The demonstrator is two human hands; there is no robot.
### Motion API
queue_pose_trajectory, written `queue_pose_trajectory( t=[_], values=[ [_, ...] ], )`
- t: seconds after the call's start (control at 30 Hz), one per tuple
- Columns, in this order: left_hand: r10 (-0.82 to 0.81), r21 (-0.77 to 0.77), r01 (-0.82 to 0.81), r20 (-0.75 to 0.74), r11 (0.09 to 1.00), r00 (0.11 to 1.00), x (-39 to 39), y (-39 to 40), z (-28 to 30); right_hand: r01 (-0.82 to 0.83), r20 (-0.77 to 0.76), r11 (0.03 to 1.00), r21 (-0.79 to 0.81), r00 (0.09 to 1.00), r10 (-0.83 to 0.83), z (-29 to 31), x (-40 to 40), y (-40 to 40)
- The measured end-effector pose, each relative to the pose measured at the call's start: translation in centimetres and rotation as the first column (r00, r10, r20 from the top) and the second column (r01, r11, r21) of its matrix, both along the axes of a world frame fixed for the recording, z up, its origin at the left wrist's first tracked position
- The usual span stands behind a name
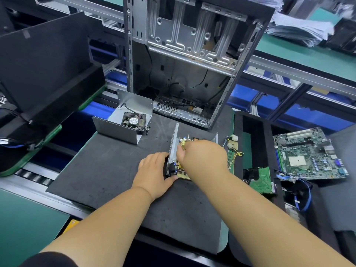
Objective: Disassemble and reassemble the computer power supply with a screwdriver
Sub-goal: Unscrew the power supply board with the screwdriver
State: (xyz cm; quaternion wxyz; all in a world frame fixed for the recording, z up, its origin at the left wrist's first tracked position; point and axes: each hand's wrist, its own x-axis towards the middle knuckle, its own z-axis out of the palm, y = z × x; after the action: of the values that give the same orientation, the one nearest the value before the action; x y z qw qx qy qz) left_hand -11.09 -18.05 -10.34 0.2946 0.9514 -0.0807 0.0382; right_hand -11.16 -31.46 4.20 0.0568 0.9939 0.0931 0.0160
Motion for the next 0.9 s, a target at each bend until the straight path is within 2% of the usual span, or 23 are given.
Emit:
queue_pose_trajectory(
  t=[0.1, 0.2, 0.4, 0.6, 0.7, 0.8, 0.9],
  values=[
    [0.002, -0.006, -0.002, 0.005, 1.000, 1.000, 0.0, 0.0, 0.0, 0.047, -0.034, 0.999, 0.004, 0.998, -0.047, 0.2, 0.2, 0.0],
    [0.000, -0.005, 0.000, 0.004, 1.000, 1.000, -0.1, 0.1, -0.1, 0.079, -0.061, 0.993, 0.087, 0.995, -0.074, 0.4, 0.1, -0.3],
    [0.001, -0.006, -0.001, 0.000, 1.000, 1.000, 0.0, 0.1, -0.2, -0.005, -0.155, 0.963, 0.271, 0.987, 0.049, 1.1, -0.9, -1.4],
    [0.001, 0.003, -0.001, 0.007, 1.000, 1.000, 0.0, 0.1, -0.3, -0.051, -0.160, 0.985, 0.167, 0.984, 0.078, 1.4, 0.0, -1.6],
    [0.002, -0.010, -0.002, 0.013, 1.000, 1.000, 0.0, 0.1, -0.3, -0.102, -0.089, 0.993, 0.067, 0.990, 0.107, 0.4, 0.2, -0.6],
    [0.003, -0.019, -0.003, 0.011, 1.000, 1.000, 0.0, 0.1, -0.4, -0.045, 0.018, 0.998, 0.042, 0.999, 0.044, -0.4, 0.2, 0.1],
    [0.005, -0.007, -0.005, 0.005, 1.000, 1.000, 0.0, 0.0, -0.3, 0.051, 0.050, 0.998, 0.022, 0.997, -0.052, -0.5, 0.9, 0.3]
  ],
)
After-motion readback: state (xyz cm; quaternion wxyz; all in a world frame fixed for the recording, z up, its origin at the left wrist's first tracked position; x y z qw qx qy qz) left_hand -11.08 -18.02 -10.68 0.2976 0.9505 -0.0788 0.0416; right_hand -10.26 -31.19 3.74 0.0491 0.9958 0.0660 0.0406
